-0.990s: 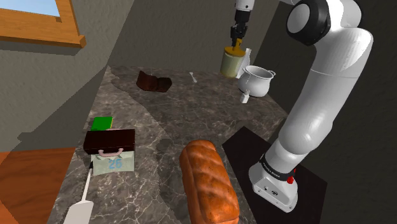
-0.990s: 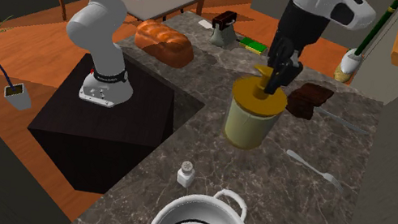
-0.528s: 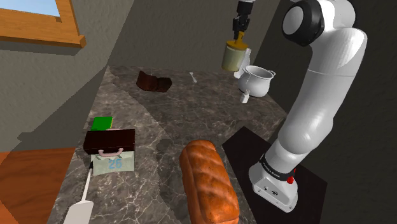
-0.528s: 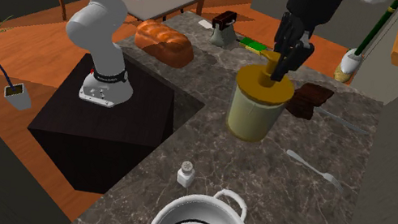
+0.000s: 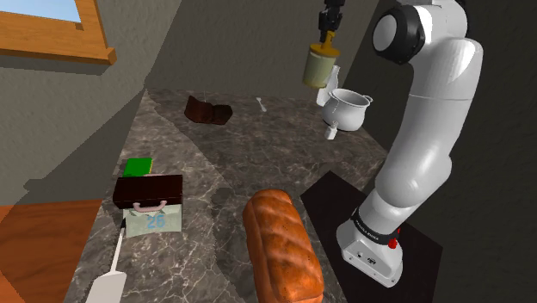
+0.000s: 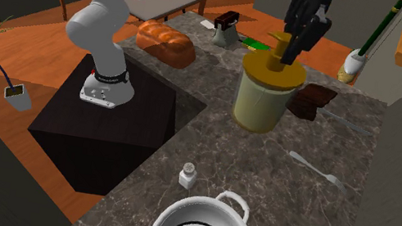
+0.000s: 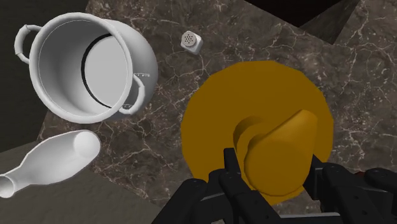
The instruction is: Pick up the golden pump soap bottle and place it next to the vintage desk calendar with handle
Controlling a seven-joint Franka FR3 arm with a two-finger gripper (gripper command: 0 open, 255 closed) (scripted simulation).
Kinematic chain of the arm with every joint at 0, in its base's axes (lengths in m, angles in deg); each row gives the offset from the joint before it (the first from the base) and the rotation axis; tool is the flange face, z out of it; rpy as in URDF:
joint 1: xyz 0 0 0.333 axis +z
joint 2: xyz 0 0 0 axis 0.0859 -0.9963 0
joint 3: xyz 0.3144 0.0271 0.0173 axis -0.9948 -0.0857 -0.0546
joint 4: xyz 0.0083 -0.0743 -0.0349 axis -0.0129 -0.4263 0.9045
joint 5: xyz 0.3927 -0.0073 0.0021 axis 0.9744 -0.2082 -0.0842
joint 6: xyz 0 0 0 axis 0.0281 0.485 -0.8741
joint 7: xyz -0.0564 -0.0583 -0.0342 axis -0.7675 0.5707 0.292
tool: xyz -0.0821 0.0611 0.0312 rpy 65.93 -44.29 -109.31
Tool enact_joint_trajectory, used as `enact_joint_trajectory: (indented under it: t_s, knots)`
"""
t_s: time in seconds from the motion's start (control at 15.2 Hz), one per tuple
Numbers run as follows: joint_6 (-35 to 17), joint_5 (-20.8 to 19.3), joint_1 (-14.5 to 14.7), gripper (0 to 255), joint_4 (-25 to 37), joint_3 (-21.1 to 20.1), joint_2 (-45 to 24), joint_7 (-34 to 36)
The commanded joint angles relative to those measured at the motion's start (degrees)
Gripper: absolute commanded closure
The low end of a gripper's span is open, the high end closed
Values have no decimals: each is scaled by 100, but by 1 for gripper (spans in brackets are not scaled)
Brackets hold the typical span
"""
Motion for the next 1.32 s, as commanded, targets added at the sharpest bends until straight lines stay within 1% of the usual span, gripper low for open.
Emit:
enact_joint_trajectory:
  t_s: [0.0,0.2,0.26,0.33,0.46,0.66,0.92,1.25]
  knots:
    - [264,70,-80,255,430,4,-170,-33]
    - [717,208,-257,255,1208,4,-502,-88]
    - [784,230,-288,255,1329,1,-556,-95]
    - [645,125,-80,255,931,-19,-298,45]
    - [453,-40,276,255,324,-72,118,336]
    - [279,-226,708,255,-330,-201,599,791]
    - [158,-385,1163,255,-927,-434,1071,1410]
    - [102,-471,1633,255,-1388,-758,1454,2175]
